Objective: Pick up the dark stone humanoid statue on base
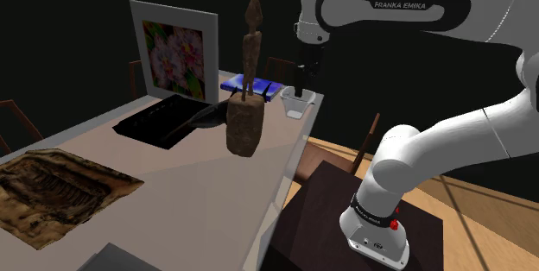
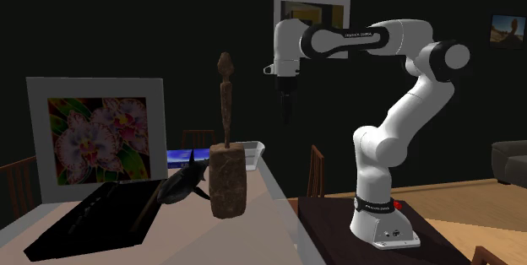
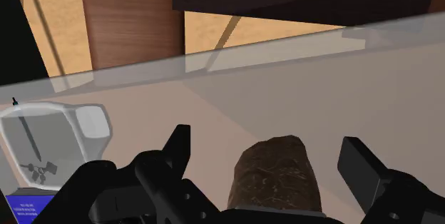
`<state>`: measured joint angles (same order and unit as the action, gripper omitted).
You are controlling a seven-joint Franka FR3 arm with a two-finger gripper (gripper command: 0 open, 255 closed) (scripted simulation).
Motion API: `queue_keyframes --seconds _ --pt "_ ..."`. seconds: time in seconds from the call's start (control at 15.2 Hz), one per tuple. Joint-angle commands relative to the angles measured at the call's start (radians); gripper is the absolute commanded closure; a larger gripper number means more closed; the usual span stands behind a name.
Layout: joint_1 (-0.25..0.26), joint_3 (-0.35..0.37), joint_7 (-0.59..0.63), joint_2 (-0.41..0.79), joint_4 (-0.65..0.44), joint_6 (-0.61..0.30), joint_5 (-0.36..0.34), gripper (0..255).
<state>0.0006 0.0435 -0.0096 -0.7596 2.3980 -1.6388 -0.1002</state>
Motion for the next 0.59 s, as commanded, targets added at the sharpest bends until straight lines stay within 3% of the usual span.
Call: queue_keyframes --seconds 0.0,0.33,0.53 --pt "0.000 0.000 0.000 0.000 0.000 0.000 0.000 0" --pt "-0.070 0.217 0.409 -0.073 0.168 -0.350 -0.010 0" --pt "-0.166 0.386 0.686 -0.056 0.209 -0.540 -0.059 0"
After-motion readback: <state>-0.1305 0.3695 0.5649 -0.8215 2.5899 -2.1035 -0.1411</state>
